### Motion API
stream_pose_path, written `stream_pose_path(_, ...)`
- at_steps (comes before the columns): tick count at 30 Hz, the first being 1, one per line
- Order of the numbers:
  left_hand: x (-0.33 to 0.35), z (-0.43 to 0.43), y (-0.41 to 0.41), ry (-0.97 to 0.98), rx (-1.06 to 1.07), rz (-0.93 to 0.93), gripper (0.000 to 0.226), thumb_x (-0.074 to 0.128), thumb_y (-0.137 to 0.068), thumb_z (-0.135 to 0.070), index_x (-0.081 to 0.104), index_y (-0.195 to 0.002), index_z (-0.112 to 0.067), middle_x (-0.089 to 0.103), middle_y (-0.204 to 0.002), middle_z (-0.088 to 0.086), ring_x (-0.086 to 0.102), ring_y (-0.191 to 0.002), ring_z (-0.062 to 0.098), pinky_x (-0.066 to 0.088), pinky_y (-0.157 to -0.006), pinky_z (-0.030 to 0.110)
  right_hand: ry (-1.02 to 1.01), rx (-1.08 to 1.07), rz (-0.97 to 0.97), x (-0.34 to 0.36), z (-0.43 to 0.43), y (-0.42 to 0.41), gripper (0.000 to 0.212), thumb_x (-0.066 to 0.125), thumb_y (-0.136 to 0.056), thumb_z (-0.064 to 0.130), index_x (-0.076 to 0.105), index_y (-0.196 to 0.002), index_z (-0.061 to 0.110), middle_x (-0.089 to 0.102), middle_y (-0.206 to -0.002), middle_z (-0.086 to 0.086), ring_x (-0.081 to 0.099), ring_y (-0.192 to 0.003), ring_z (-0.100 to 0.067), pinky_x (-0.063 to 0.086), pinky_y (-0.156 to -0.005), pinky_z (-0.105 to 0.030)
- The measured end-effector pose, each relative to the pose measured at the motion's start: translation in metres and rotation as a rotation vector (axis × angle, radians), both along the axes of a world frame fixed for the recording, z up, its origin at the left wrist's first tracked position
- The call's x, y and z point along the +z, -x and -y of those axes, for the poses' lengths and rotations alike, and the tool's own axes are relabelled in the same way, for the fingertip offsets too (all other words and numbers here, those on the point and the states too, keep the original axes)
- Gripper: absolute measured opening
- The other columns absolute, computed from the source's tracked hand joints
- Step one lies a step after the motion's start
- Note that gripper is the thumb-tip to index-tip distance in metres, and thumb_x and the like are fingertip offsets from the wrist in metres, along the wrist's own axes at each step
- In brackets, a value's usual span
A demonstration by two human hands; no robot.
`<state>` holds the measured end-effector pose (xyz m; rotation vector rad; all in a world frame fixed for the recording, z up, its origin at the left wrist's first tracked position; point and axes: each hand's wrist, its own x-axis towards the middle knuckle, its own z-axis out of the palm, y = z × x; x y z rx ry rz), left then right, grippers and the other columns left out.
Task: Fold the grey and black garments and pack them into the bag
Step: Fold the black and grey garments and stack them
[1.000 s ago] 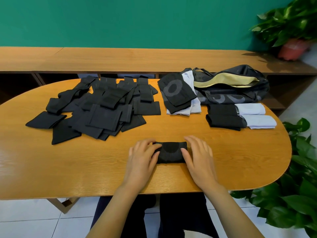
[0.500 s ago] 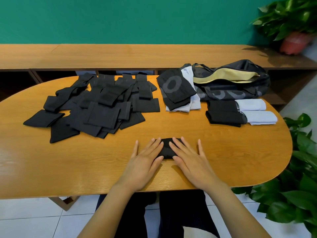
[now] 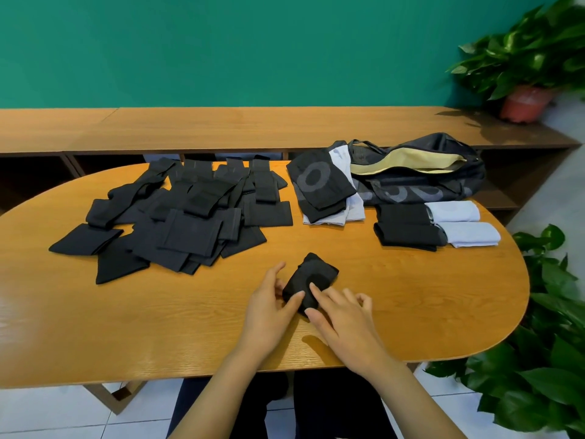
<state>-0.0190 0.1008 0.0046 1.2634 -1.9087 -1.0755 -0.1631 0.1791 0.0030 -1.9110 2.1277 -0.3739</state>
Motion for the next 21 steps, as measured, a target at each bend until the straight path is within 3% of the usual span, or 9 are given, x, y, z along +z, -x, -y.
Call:
stream_pose_path(2, 0.004, 0.001, 0.006, -0.040, 0.042, -0.093, 0.062, 0.070, -0.085, -0.006, 0.044, -0.138, -0.024, 0.055, -0.087, -0.004, 0.056, -0.075, -0.001, 0.048, -0.074, 0.013, 0.028, 0.022, 0.043, -0.001, -0.003, 0.004, 0.096, -0.018, -0.076, 0.079, 0.026, -0.150, 0.037, 0.042, -0.130, 0.024, 0.033, -0.121, 0.000, 0.018, -0.105, -0.035)
stream_pose_path(4, 0.011, 0.007, 0.009, -0.156, 0.144, -0.241, 0.059, 0.067, -0.085, 0.002, 0.046, -0.135, -0.022, 0.058, -0.090, 0.002, 0.060, -0.076, 0.001, 0.051, -0.071, 0.017, 0.133, 0.004, 0.086, -0.002, -0.006, 0.008, 0.075, 0.000, -0.088, 0.075, 0.041, -0.140, 0.038, 0.041, -0.134, 0.022, 0.034, -0.126, -0.002, 0.021, -0.107, -0.038)
stream_pose_path(6, 0.020, 0.013, 0.009, -0.383, 0.238, -0.482, 0.054, 0.065, -0.087, 0.002, 0.047, -0.133, -0.021, 0.062, -0.099, 0.009, 0.067, -0.088, 0.016, 0.056, -0.071, 0.028, 0.285, 0.026, -0.012, -0.006, -0.009, 0.015, 0.048, 0.023, -0.096, 0.064, 0.057, -0.117, 0.037, 0.034, -0.147, 0.017, 0.027, -0.137, -0.009, 0.020, -0.111, -0.041)
stream_pose_path(8, 0.027, 0.020, 0.008, -0.572, 0.256, -0.667, 0.050, 0.063, -0.088, 0.003, 0.048, -0.131, -0.019, 0.065, -0.106, 0.015, 0.069, -0.091, 0.024, 0.059, -0.069, 0.031, 0.359, 0.110, -0.170, -0.009, -0.007, 0.021, 0.033, 0.038, -0.098, 0.054, 0.063, -0.110, 0.037, 0.017, -0.160, 0.010, 0.012, -0.148, -0.020, 0.012, -0.116, -0.045)
stream_pose_path(11, 0.035, 0.028, 0.009, -0.742, 0.194, -0.749, 0.049, 0.063, -0.088, 0.003, 0.050, -0.130, -0.015, 0.067, -0.111, 0.020, 0.071, -0.092, 0.027, 0.060, -0.066, 0.031, 0.366, 0.202, -0.364, -0.006, 0.001, 0.028, 0.037, 0.041, -0.098, 0.050, 0.059, -0.125, 0.033, 0.010, -0.163, 0.004, 0.007, -0.150, -0.025, 0.009, -0.116, -0.053)
stream_pose_path(14, 0.037, 0.035, 0.014, -0.791, 0.122, -0.759, 0.046, 0.064, -0.088, 0.001, 0.050, -0.129, -0.015, 0.069, -0.110, 0.021, 0.072, -0.091, 0.028, 0.059, -0.064, 0.030, 0.358, 0.181, -0.426, -0.003, 0.010, 0.036, 0.043, 0.037, -0.100, 0.048, 0.058, -0.131, 0.025, 0.022, -0.160, 0.006, 0.015, -0.149, -0.016, 0.007, -0.118, -0.050)
stream_pose_path(17, 0.029, 0.046, 0.020, -0.607, 0.127, -0.602, 0.049, 0.068, -0.088, -0.012, 0.047, -0.131, -0.020, 0.064, -0.118, 0.014, 0.068, -0.099, 0.026, 0.059, -0.074, 0.031, 0.384, 0.100, -0.441, 0.003, 0.019, 0.052, 0.048, 0.033, -0.100, 0.047, 0.060, -0.129, 0.020, 0.033, -0.155, 0.005, 0.024, -0.145, -0.013, 0.003, -0.120, -0.044)
stream_pose_path(21, 0.007, 0.073, 0.021, 0.037, 0.190, -0.019, 0.054, 0.068, -0.089, -0.024, 0.044, -0.138, -0.020, 0.050, -0.129, 0.001, 0.052, -0.114, 0.020, 0.045, -0.092, 0.030, 0.386, -0.287, -0.459, 0.018, 0.040, 0.105, 0.062, 0.026, -0.099, 0.052, 0.048, -0.140, 0.011, 0.025, -0.159, -0.003, 0.015, -0.148, -0.024, 0.009, -0.120, -0.047)
